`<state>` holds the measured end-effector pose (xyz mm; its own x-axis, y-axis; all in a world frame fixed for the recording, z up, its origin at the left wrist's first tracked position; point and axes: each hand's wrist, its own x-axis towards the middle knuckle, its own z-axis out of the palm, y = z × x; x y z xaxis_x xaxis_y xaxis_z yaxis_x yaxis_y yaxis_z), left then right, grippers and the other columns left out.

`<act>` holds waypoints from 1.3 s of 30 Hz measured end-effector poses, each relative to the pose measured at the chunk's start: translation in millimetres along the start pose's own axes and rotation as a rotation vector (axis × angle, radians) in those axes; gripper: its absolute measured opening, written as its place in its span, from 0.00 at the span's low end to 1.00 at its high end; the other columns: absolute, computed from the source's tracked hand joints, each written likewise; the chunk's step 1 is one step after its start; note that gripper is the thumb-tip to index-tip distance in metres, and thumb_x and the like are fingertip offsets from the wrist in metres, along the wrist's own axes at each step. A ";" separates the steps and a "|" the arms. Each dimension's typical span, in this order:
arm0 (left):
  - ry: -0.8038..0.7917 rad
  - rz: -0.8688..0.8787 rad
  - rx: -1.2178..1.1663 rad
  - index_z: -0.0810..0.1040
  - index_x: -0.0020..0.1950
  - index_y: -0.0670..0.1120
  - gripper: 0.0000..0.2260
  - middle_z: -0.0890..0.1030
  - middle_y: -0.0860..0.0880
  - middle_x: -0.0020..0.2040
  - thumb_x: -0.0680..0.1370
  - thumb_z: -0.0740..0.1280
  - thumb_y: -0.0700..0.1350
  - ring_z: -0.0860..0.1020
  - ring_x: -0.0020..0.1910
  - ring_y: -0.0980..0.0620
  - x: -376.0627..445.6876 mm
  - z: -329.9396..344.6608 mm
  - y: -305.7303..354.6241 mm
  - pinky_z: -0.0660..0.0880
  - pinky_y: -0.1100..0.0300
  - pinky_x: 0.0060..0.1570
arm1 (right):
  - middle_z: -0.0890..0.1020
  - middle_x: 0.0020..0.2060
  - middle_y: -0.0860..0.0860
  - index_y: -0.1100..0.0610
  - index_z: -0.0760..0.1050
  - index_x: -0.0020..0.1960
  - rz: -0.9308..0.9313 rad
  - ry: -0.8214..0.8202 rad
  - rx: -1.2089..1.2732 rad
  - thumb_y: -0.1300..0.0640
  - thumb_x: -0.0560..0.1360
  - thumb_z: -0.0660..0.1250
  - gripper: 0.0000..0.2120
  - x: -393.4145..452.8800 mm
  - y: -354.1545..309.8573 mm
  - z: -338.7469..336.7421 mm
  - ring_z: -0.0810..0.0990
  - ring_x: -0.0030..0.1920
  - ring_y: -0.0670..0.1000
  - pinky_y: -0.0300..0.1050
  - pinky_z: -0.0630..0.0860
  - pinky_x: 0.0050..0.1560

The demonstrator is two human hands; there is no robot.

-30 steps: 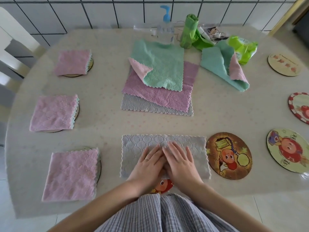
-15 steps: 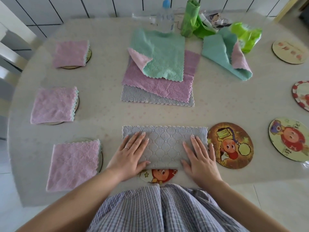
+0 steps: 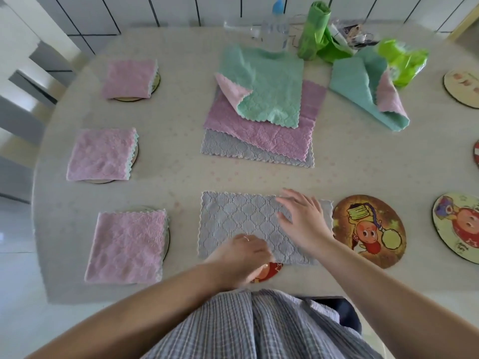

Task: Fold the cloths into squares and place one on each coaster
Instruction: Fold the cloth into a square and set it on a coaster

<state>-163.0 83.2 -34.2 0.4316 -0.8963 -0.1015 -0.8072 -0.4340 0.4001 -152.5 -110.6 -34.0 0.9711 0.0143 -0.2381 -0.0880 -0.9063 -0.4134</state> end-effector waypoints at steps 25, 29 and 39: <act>0.284 -0.226 -0.118 0.81 0.53 0.48 0.11 0.78 0.51 0.44 0.72 0.71 0.38 0.78 0.43 0.51 -11.3 1.1 11.9 0.75 0.54 0.49 | 0.79 0.40 0.50 0.50 0.72 0.43 0.100 -0.249 0.395 0.55 0.75 0.65 0.03 37.0 -3.3 -35.5 0.76 0.39 0.50 0.46 0.71 0.42; 0.405 -0.338 -0.105 0.81 0.49 0.51 0.08 0.74 0.56 0.42 0.73 0.66 0.41 0.72 0.41 0.57 -36.1 -13.2 -0.1 0.71 0.63 0.46 | 0.81 0.40 0.50 0.54 0.74 0.47 0.167 -0.187 0.618 0.58 0.76 0.66 0.01 22.2 -1.6 -49.0 0.77 0.41 0.48 0.43 0.70 0.43; 0.600 -1.031 -1.454 0.77 0.47 0.50 0.13 0.75 0.44 0.39 0.82 0.53 0.40 0.72 0.36 0.48 -36.3 -13.9 -4.4 0.67 0.54 0.37 | 0.78 0.50 0.56 0.40 0.72 0.52 0.191 -0.218 0.689 0.63 0.77 0.61 0.16 -15.2 -18.4 -22.5 0.78 0.41 0.56 0.44 0.70 0.42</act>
<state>-169.4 118.9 -19.6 0.7860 -0.0825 -0.6127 0.6136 -0.0176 0.7894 -160.6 -103.6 -3.0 0.8655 0.0314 -0.4998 -0.4392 -0.4320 -0.7877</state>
